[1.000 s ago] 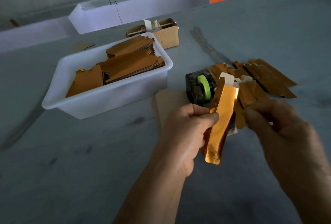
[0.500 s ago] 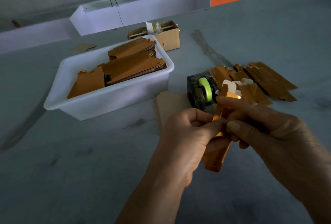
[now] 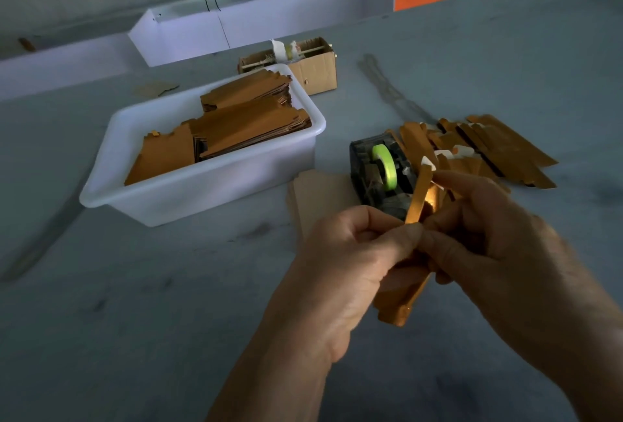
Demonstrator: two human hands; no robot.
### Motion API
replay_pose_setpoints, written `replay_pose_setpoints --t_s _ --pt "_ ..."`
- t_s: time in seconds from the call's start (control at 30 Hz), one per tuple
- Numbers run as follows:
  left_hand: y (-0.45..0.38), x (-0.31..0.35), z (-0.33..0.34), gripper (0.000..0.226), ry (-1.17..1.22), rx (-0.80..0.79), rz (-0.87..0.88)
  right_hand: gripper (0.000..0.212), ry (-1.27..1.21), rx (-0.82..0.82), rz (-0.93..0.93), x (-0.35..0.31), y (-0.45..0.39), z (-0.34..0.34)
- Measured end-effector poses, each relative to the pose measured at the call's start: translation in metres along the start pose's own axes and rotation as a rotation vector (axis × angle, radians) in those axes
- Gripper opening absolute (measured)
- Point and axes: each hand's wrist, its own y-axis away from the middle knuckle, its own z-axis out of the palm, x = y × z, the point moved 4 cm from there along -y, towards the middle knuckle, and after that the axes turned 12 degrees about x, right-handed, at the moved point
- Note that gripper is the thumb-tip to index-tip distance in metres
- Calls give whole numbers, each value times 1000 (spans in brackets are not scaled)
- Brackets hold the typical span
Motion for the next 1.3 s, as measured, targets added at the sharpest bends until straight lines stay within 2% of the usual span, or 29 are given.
replay_pose_setpoints --t_s 0.23,0.33,0.43,0.5,0.6,0.7,0.77,0.87,0.93,1.07,1.23,1.3 --pt "0 -3 0 15 -32 121 127 54 147 61 -18 -6 0 1" --pt "1 -1 5 18 -55 226 251 56 230 111 -42 -14 -1 2" --pt "7 0 7 16 -178 331 444 57 256 122 -24 -18 -4 2" --pt "11 1 6 14 -223 376 514 59 236 142 -19 -20 -5 3" --pt "11 0 3 14 -192 390 495 60 217 169 -27 -20 -3 5" --pt "10 2 -3 14 -138 388 454 68 313 226 -66 -20 -2 3" --pt "9 4 -6 13 -110 363 440 71 251 252 -88 -21 -2 1" --pt "8 7 -9 10 -122 333 429 60 -97 166 65 -14 -2 7" --pt "9 7 -8 9 -127 288 406 54 -215 83 159 -6 -2 12" --pt "11 7 -5 11 -140 195 343 36 -350 46 201 2 0 17" --pt "12 11 -6 17 -208 159 353 20 -382 71 178 10 -5 14" --pt "9 10 -14 21 -306 269 423 23 -323 186 150 17 -15 1"
